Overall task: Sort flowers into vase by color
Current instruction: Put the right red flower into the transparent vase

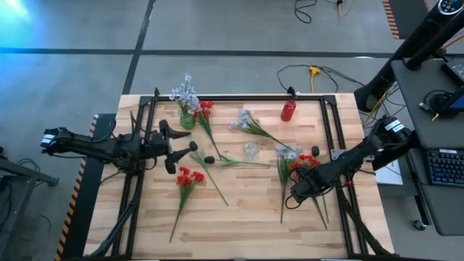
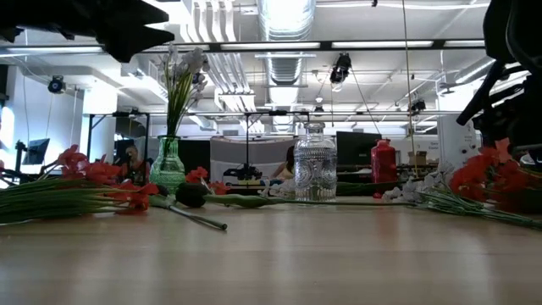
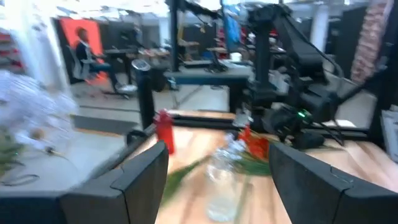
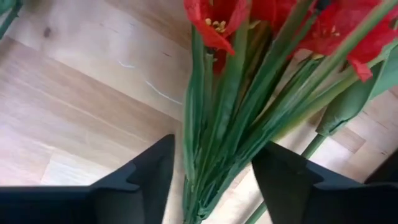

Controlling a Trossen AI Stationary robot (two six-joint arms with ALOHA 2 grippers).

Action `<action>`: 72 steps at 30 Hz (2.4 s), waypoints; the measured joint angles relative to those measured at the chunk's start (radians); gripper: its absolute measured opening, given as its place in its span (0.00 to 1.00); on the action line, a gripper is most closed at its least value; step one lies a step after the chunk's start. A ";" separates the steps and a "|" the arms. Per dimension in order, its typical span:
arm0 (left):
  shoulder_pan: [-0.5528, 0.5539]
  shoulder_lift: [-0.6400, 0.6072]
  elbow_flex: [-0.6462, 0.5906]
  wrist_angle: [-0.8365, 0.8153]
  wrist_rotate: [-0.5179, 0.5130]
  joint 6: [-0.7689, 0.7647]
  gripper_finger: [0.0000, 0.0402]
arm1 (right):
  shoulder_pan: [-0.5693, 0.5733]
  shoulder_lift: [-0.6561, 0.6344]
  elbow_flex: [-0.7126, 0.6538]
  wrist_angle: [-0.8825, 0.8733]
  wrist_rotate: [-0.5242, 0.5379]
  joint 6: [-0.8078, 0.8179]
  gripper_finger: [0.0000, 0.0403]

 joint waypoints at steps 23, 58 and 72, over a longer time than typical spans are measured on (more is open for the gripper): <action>0.000 0.000 0.000 0.114 -0.146 0.036 0.64 | 0.031 0.000 0.069 -0.026 0.057 -0.077 0.05; 0.000 0.001 0.000 0.257 -0.162 0.103 0.64 | 0.016 0.000 0.624 0.252 1.027 -0.922 0.06; 0.000 -0.013 0.000 0.279 -0.162 0.160 0.64 | -0.239 -0.012 0.551 0.841 0.517 -1.522 0.06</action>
